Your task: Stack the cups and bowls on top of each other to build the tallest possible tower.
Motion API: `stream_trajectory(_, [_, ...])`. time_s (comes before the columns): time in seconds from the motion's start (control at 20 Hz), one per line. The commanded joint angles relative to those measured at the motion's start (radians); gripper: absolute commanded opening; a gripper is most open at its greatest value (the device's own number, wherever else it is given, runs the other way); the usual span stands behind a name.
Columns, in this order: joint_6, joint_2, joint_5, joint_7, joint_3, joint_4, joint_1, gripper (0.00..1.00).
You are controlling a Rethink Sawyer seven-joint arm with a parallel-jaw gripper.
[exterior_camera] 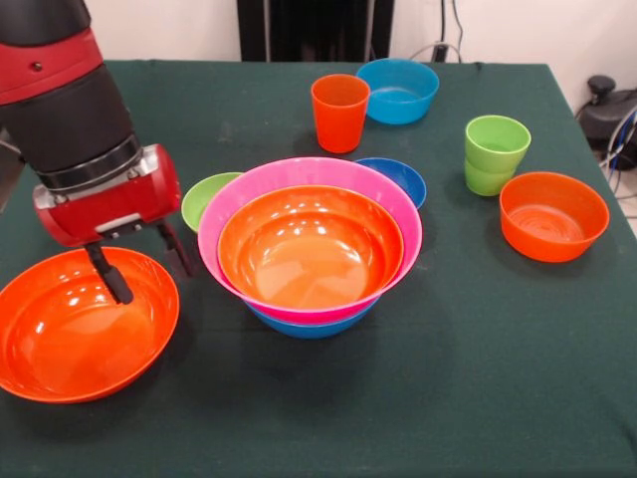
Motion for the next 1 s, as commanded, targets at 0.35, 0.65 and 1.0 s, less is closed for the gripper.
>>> stream_trajectory(0.35, [-0.041,0.004,-0.079,-0.128,-0.068,0.067,0.012,1.0])
stream_trajectory(0.65, [-0.045,0.027,-0.09,-0.15,-0.066,0.049,0.013,1.0])
stream_trajectory(1.0, [-0.048,0.097,-0.106,-0.18,-0.072,-0.026,0.017,1.0])
